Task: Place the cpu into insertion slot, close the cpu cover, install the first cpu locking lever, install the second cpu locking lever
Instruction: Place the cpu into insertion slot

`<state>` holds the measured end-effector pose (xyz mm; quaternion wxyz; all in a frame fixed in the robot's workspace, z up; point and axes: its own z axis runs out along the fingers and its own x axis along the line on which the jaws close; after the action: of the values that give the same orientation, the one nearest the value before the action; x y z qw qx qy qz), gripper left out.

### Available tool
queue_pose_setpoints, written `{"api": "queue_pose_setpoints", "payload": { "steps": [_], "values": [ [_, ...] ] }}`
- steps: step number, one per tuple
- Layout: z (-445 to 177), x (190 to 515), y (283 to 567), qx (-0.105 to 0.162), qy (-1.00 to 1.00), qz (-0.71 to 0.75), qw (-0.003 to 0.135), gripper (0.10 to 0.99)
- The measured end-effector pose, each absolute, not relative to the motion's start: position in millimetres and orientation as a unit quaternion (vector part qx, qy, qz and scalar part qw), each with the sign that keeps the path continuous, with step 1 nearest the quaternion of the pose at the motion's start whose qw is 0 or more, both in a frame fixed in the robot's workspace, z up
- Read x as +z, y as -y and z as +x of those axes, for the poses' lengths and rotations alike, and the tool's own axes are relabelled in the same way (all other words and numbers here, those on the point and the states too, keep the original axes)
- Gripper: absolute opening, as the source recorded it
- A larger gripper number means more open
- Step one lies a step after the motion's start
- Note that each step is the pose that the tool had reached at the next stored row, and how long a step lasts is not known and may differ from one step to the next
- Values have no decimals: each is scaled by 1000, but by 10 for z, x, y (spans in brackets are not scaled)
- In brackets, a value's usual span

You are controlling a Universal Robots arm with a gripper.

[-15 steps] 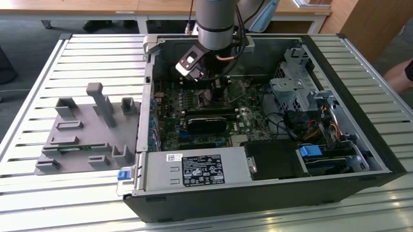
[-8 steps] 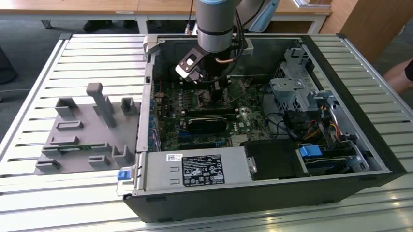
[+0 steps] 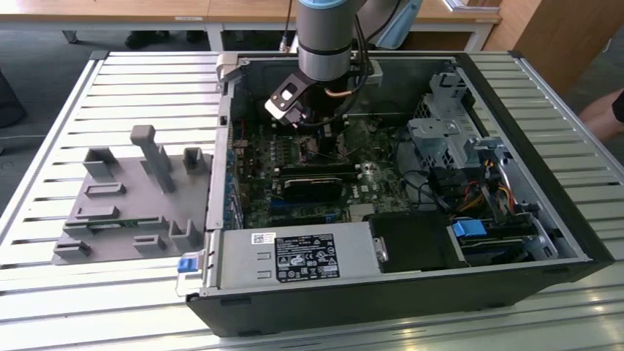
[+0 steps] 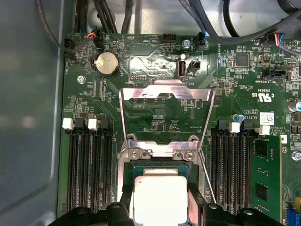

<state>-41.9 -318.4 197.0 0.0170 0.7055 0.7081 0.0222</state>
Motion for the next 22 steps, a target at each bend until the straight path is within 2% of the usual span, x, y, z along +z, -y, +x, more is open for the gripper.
{"api": "queue_pose_setpoints", "payload": {
  "steps": [22],
  "values": [
    [-413, 1930, 3184, 22, -706, 708, 17, 537]
  ]
}}
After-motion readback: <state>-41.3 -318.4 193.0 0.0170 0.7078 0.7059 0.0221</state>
